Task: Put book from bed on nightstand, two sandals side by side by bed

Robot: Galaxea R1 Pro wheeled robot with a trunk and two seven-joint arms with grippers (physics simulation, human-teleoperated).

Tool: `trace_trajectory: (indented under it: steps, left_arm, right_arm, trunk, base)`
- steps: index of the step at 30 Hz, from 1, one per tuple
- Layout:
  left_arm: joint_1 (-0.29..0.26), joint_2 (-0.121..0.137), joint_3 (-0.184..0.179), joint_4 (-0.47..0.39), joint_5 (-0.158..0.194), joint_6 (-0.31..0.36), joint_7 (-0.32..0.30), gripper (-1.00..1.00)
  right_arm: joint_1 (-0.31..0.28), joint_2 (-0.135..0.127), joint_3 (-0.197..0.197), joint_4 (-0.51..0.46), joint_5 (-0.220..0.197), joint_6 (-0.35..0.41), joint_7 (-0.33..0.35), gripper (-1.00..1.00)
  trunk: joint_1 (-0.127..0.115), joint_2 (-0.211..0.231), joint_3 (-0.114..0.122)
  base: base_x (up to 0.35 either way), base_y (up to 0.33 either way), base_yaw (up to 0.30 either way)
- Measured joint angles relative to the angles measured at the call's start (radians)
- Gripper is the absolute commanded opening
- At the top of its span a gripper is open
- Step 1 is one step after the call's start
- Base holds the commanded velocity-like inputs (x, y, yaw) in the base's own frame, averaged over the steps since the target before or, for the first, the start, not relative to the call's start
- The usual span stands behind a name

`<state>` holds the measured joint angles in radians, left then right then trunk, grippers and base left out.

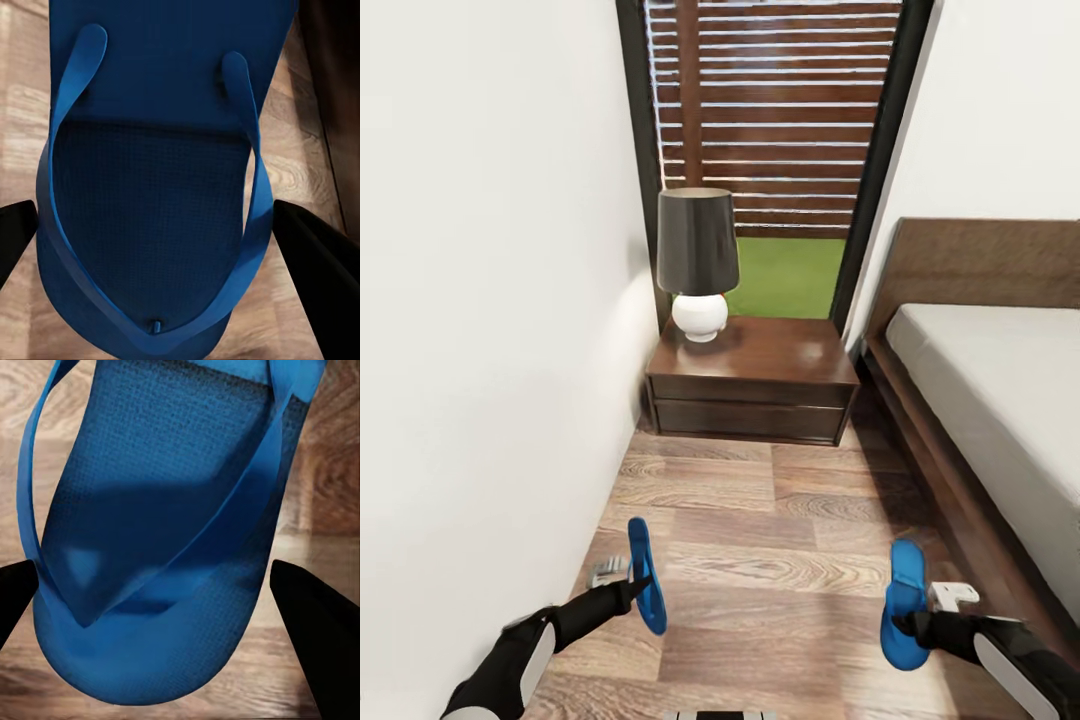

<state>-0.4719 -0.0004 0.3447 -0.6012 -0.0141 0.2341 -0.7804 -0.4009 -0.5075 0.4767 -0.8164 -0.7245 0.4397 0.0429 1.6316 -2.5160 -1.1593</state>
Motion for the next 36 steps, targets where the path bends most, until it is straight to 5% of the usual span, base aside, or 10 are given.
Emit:
trace_trajectory:
  steps: [4,9,17,36]
  left_arm:
    - [0.000,0.007,0.000,0.026,0.001,-0.026,0.001,-1.00]
    - [0.000,0.007,0.000,0.028,0.001,-0.028,0.000,-1.00]
    - [0.000,0.007,0.000,0.028,0.002,-0.027,-0.002,-1.00]
    - [0.000,0.007,0.000,0.067,0.001,-0.030,0.000,-1.00]
  right_arm:
    - [0.000,0.002,0.024,0.003,0.002,-0.018,0.058,-1.00]
    - [0.000,0.001,0.025,0.007,0.002,-0.048,0.364,-1.00]
    - [0.000,-0.007,0.024,0.071,0.010,-0.054,0.587,-1.00]
    - [0.000,0.004,0.022,0.266,0.016,-0.209,0.598,-1.00]
  trunk:
    - [-0.002,0.001,0.016]
    - [-0.004,0.002,0.035]
    - [-0.008,0.004,0.066]
    - [-0.016,0.008,0.139]
  base:
    - [0.000,0.000,0.000]
    - [0.000,0.000,0.000]
    - [0.000,0.000,0.000]
    - [0.000,0.000,0.000]
